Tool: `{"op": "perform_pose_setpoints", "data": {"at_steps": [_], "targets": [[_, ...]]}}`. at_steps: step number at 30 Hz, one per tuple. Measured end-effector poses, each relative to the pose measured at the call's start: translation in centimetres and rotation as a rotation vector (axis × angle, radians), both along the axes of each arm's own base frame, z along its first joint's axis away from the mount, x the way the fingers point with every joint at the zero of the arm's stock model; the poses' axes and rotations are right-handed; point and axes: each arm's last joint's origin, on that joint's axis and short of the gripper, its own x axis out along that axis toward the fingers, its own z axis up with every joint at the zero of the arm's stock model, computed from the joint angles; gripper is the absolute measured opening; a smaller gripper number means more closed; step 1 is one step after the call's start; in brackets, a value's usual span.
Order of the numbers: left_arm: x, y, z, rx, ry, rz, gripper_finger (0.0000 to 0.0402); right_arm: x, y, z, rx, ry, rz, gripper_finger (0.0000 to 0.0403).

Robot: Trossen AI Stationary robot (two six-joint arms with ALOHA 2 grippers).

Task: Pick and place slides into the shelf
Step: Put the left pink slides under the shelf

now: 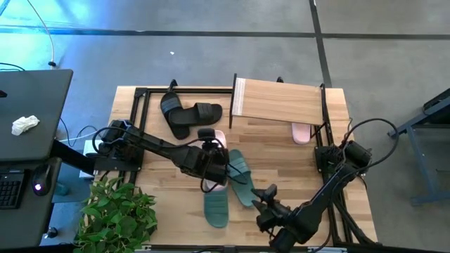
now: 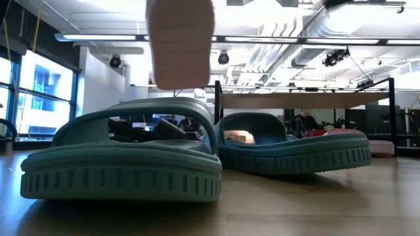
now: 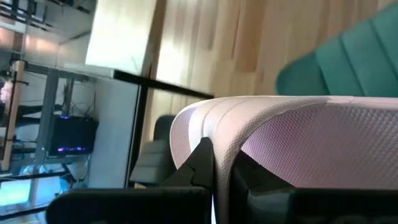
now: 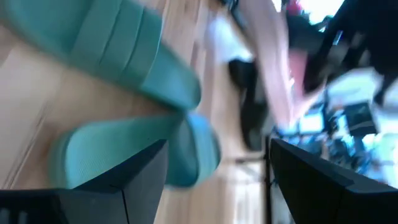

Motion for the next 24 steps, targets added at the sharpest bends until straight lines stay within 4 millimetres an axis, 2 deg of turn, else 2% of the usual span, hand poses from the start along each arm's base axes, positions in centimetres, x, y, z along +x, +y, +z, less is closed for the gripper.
{"op": "perform_pose_setpoints", "data": {"at_steps": [5, 10, 17, 24], "targets": [[0.4, -0.1, 0.0, 0.003, -0.027, -0.012, 0.0000, 2.6, 0.0, 0.8, -0.077, -0.023, 0.082, 0.0270], [0.7, -0.1, -0.3, -0.002, -0.030, -0.017, 0.0000, 4.6, -1.2, 1.3, -0.151, -0.013, 0.095, 0.0270], [0.9, -0.1, -0.4, 0.001, -0.039, -0.015, 0.0000, 6.1, -2.7, 1.3, -0.128, 0.016, 0.092, 0.0270], [1.2, -0.2, -0.3, 0.000, -0.062, -0.026, 0.0000, 7.1, -3.0, 1.7, -0.119, 0.005, 0.136, 0.0270]]}}
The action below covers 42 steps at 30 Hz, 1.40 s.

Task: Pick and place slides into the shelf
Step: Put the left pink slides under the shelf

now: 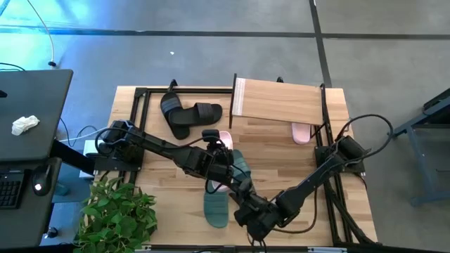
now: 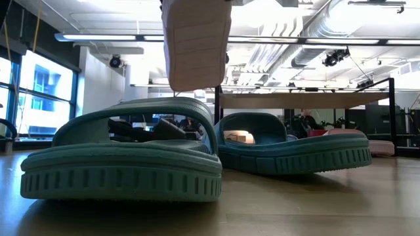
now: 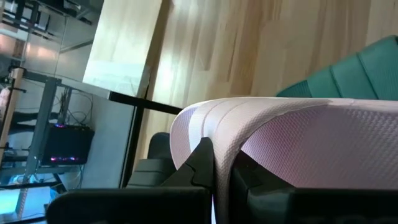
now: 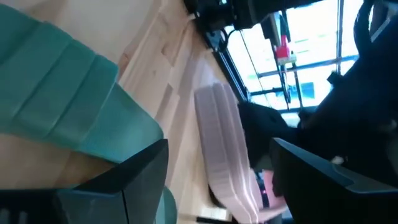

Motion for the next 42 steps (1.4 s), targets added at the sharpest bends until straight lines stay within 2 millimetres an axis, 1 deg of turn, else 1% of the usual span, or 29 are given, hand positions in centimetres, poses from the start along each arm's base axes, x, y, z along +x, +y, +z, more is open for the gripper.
{"op": "perform_pose_setpoints", "data": {"at_steps": [4, 7, 10, 20, 25, 29, 34, 36, 38, 42], "targets": [[0.0, 0.0, 0.0, -0.001, -0.002, -0.001, 0.0000, 0.3, 0.1, 0.2, -0.002, 0.000, 0.040, 0.0270], [0.0, 0.0, 0.0, -0.001, -0.002, -0.001, 0.0000, 0.6, -0.2, 0.2, 0.017, 0.003, 0.044, 0.0268], [0.0, 0.0, 0.0, 0.002, -0.005, 0.002, 0.0000, 1.0, -0.6, 0.1, 0.025, 0.007, 0.041, 0.0255], [0.0, 0.0, -0.1, 0.003, 0.000, 0.000, 0.0000, 1.9, -0.6, -2.1, -0.043, 0.025, -0.008, 0.0176], [0.0, 0.0, -0.1, 0.002, -0.002, 0.000, 0.0000, 1.9, -0.5, -2.3, -0.042, 0.021, -0.017, 0.0131], [0.1, 0.0, 0.0, 0.002, -0.006, 0.001, 0.0003, 1.9, -0.6, -2.3, -0.061, 0.004, -0.041, 0.0082], [0.1, -0.1, 0.0, 0.001, 0.005, -0.010, 0.0027, 1.7, -0.3, -2.3, -0.051, 0.011, -0.021, 0.0017], [0.1, -0.1, -0.1, -0.003, 0.028, -0.033, 0.0042, 1.7, -0.3, -2.3, -0.052, 0.011, -0.023, 0.0011], [0.1, -0.1, -0.1, -0.016, 0.043, -0.051, 0.0062, 1.7, -0.3, -2.3, -0.053, 0.009, -0.026, 0.0014], [0.1, -0.2, -0.2, -0.031, 0.076, -0.092, 0.0119, 1.7, -0.4, -2.4, -0.057, 0.012, -0.029, 0.0012]]}}
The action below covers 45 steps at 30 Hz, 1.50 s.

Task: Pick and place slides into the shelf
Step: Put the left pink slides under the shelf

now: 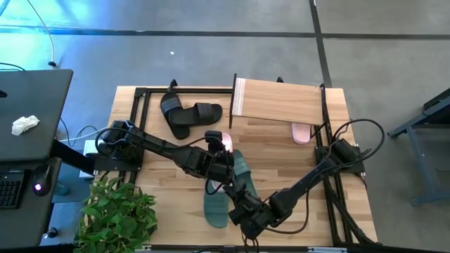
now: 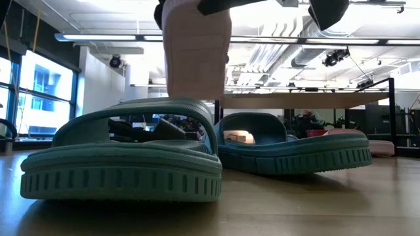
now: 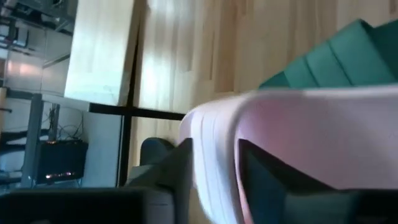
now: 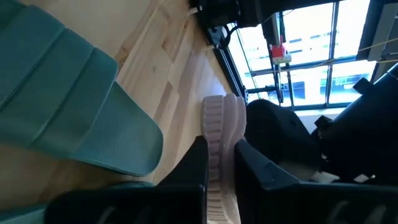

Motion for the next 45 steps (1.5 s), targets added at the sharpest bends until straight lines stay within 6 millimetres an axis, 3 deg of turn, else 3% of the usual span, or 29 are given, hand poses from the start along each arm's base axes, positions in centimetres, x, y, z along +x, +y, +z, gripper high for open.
{"op": "perform_pose_setpoints", "data": {"at_steps": [7, 13, 19, 25, 31, 35, 45], "targets": [[0.0, 0.0, 0.0, -0.007, 0.007, -0.008, 0.0224, -0.1, -0.2, -0.1, 0.009, -0.002, -0.018, 0.0005], [-0.6, -0.6, 0.8, -0.040, -0.010, -0.028, 0.0267, -1.3, -0.8, -1.0, -0.017, 0.043, -0.104, 0.0005], [-1.5, -1.6, 2.4, -0.058, -0.056, -0.062, 0.0272, -3.5, -0.7, -1.7, 0.025, 0.077, -0.177, 0.0005], [-2.6, -2.9, 3.7, -0.057, -0.089, -0.100, 0.0262, -7.0, -0.3, -2.2, 0.096, 0.124, -0.283, 0.0005], [-2.6, -3.0, 3.7, -0.056, -0.087, -0.104, 0.0249, -10.5, 0.0, -2.1, 0.143, 0.175, -0.420, 0.0005], [-2.5, -3.0, 3.4, -0.051, -0.080, -0.100, 0.0244, -11.7, 0.1, -1.9, 0.113, 0.137, -0.441, 0.0005], [-2.5, -2.9, 3.5, -0.001, -0.094, -0.082, 0.0244, -12.3, -3.5, -7.8, 0.077, 0.042, -0.482, 0.0005]]}}
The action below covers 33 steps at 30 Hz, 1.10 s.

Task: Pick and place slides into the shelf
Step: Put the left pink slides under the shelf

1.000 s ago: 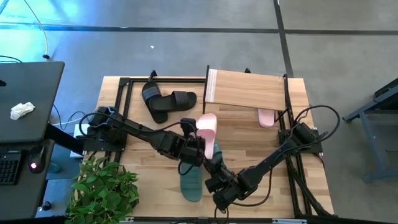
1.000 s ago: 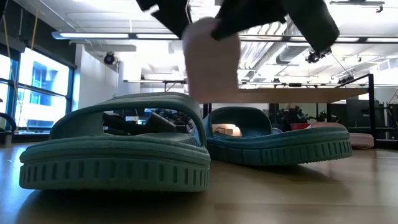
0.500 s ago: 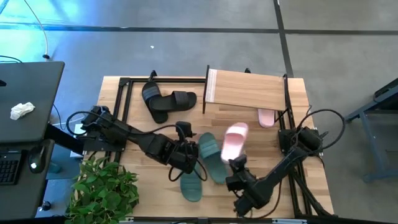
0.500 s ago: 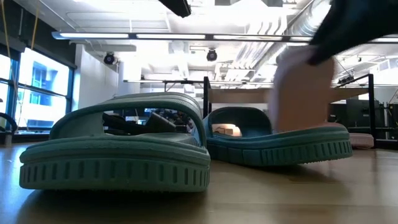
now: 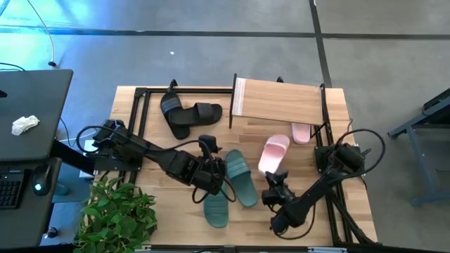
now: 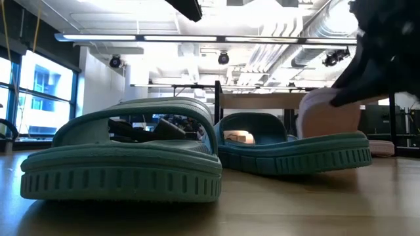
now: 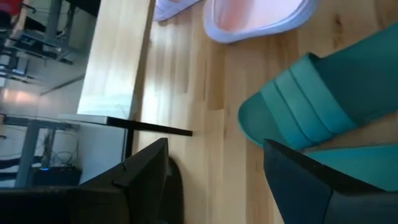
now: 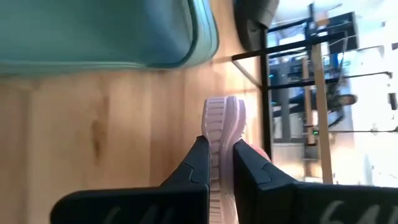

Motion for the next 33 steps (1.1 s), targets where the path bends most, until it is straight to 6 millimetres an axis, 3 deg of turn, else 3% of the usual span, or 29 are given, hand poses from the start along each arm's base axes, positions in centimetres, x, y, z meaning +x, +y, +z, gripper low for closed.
{"op": "perform_pose_setpoints", "data": {"at_steps": [6, 18, 25, 33], "targets": [[0.0, 0.0, 0.0, 0.013, -0.006, 0.006, 0.0244, -0.2, -2.8, -1.6, -0.096, -0.024, -0.027, 0.0005], [0.4, 0.0, -0.3, 0.036, -0.020, 0.020, 0.0244, -1.5, -8.0, -4.0, -0.027, -0.143, -0.138, 0.0005], [1.2, 0.8, -1.3, 0.037, 0.005, 0.043, 0.0244, -1.3, -9.3, -3.9, 0.056, -0.218, -0.143, 0.0005], [2.2, 1.5, -3.1, 0.025, 0.058, 0.057, 0.0244, 0.4, -8.4, -3.4, 0.098, -0.156, -0.026, 0.0005]]}}
